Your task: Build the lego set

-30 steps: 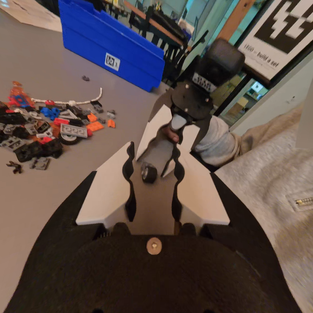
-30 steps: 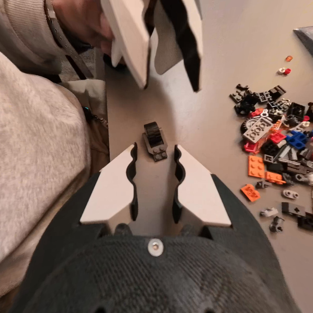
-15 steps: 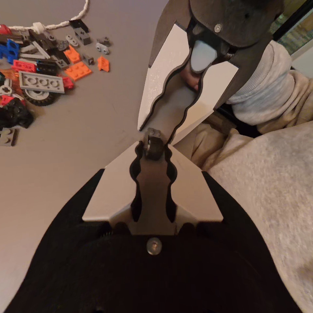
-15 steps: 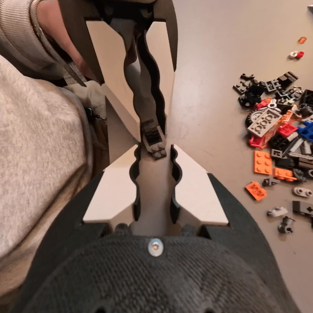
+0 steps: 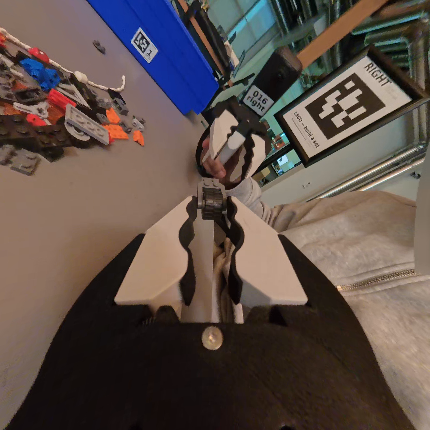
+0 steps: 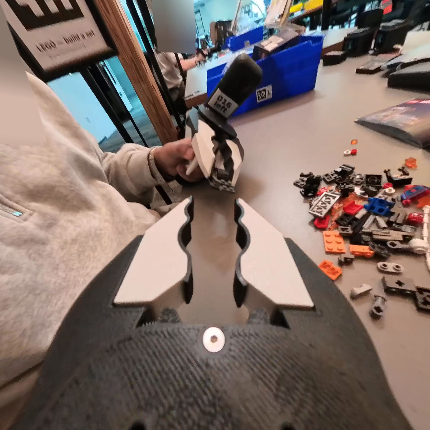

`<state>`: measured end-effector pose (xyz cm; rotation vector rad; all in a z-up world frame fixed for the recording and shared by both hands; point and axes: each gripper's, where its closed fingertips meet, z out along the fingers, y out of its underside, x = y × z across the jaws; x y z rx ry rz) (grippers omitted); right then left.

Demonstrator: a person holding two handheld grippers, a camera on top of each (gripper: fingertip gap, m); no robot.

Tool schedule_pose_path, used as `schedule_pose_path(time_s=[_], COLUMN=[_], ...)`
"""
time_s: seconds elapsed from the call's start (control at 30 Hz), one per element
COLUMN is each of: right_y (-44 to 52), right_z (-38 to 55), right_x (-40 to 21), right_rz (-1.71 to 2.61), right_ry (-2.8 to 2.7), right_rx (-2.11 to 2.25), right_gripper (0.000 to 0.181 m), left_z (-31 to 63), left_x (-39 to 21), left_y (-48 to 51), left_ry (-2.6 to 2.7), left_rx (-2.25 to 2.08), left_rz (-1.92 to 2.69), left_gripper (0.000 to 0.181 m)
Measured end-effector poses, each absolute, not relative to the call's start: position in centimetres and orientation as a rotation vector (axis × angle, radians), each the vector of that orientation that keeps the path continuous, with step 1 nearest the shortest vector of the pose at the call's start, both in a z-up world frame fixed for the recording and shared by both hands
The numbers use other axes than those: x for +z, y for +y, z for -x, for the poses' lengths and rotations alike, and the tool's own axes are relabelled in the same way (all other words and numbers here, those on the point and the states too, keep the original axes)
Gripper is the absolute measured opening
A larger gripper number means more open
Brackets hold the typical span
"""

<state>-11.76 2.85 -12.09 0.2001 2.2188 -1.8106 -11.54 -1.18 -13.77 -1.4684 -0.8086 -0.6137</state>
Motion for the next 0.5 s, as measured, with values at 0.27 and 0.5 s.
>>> schedule_pose_path(time_s=[0.27,0.5], right_y=[2.3,1.5], right_z=[11.9,11.9], right_x=[-12.3,-12.0], right_rz=[-0.091,0.058], right_ry=[2.463,2.677], right_rx=[-1.932,-2.173], right_gripper=[0.046,0.02], left_z=[11.2,10.9], left_x=[-13.6,-13.6], left_y=[-1.1,-1.0], left_ry=[-0.788,-0.779], left_rx=[-0.658,-0.696], left_rz=[1.454,1.451], left_gripper=[0.025,0.025])
